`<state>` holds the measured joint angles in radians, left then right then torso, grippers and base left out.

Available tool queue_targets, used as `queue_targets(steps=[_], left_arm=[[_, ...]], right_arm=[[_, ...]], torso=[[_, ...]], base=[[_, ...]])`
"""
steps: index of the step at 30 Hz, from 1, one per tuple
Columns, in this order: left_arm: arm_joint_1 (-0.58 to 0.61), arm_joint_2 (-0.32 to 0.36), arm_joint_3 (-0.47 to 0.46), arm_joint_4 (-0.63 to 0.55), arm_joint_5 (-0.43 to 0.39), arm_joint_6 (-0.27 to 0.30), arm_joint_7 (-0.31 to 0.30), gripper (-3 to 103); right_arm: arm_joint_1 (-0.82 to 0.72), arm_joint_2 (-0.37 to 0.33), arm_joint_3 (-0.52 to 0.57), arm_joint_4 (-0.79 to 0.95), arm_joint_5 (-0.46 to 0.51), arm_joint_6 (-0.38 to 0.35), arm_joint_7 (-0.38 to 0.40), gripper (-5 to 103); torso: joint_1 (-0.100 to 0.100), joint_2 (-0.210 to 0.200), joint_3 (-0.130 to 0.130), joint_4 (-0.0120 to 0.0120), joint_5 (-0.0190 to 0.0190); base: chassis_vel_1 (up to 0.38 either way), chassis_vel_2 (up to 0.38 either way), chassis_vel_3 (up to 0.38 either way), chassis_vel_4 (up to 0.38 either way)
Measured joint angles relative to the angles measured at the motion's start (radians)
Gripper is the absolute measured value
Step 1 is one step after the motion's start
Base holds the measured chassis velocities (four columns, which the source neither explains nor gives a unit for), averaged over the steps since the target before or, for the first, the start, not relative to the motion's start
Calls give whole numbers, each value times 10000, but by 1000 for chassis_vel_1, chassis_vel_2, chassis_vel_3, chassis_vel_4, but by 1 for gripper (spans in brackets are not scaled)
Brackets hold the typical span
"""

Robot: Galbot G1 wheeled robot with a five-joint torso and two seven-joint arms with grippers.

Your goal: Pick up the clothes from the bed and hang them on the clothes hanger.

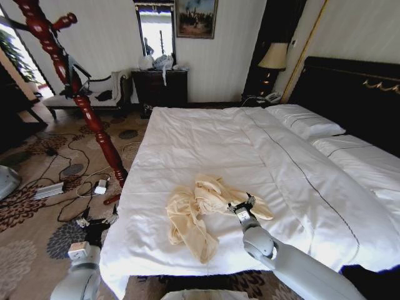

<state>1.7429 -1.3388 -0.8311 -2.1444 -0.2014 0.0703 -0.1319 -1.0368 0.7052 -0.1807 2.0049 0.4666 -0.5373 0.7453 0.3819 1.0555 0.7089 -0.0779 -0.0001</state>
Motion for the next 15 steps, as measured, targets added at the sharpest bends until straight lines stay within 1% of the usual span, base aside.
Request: queue_targets(steps=[4, 6, 12, 14, 15], left_arm=[[60, -22, 0, -66, 43, 0, 0, 100], [105, -29, 2, -126, 62, -1, 1, 100], [166, -32, -15, -188, 69, -3, 3, 100], [192, -32, -35, -194, 70, -7, 3, 100], [204, -32, -44, -196, 72, -10, 4, 100]], right_arm=[[70, -91, 132, 80, 157, 97, -108, 100], [112, -84, 155, -3, 193, 412, -468, 100], [11, 25, 50, -130, 192, 846, -922, 100], [-118, 26, -27, 16, 195, 1145, -1166, 100], [-179, 38, -69, 74, 185, 1427, -1390, 100]], torso=[[0, 0, 0, 0, 0], [0, 0, 0, 1, 1], [0, 0, 0, 2, 3], [0, 0, 0, 0, 1], [-1, 1, 0, 0, 1]], base=[[0, 0, 0, 0], [0, 0, 0, 0], [0, 0, 0, 0], [0, 0, 0, 0], [0, 0, 0, 0]])
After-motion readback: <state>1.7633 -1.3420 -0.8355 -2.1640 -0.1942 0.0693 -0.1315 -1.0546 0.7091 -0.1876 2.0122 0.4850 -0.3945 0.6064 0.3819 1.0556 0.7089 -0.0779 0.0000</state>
